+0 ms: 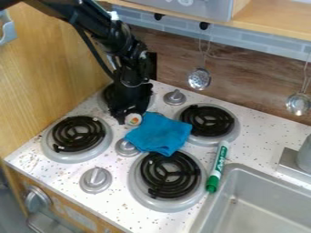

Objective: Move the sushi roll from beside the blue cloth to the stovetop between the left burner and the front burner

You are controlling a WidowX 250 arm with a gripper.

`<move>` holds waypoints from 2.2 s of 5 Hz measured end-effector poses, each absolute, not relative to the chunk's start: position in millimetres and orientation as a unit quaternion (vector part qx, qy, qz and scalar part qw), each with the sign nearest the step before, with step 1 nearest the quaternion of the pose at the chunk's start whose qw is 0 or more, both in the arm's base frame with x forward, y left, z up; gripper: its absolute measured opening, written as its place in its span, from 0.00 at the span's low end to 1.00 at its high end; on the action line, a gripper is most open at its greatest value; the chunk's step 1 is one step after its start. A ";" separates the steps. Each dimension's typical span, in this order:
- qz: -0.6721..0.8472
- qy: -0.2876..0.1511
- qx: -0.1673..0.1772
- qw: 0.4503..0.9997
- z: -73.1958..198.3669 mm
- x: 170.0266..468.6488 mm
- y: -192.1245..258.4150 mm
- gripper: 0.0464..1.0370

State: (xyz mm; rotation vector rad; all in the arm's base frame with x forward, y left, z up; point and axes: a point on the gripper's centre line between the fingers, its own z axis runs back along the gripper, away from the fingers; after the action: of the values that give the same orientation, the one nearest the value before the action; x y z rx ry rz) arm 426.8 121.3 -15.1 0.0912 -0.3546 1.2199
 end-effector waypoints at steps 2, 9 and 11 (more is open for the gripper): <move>0.578 -0.144 0.056 0.801 -33.1 432.7 124.9 0.65; 0.573 -0.168 0.009 0.802 25.1 384.2 103.8 0.50; 0.554 -0.163 -0.001 0.817 37.5 339.5 89.4 0.50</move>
State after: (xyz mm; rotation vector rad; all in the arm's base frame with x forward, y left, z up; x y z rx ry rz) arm 339.5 89.4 37.5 -0.0016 -0.3466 1.1805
